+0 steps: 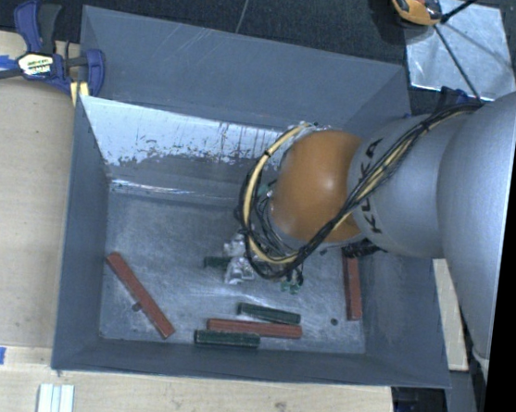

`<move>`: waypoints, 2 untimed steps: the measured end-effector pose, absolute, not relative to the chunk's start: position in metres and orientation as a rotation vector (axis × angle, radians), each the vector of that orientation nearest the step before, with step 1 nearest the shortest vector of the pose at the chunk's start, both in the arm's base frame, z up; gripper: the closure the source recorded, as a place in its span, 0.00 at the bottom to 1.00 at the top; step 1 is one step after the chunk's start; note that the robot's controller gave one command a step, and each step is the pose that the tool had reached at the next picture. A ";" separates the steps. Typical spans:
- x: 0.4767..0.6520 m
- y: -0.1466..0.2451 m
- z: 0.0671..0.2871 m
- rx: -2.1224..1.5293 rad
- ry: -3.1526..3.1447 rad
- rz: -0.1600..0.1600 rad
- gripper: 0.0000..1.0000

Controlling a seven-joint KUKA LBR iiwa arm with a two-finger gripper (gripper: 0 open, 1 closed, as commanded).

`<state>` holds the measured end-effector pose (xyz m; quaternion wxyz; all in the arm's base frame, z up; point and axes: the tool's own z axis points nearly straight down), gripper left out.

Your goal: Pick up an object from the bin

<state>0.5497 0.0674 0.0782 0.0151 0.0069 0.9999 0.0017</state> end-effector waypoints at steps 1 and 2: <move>0.550 0.067 0.078 0.022 3.111 0.006 1.00; 0.562 0.095 0.272 -0.032 3.133 0.003 1.00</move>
Offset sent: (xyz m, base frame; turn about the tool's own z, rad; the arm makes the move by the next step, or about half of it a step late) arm 0.0100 0.0279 0.1897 -0.0323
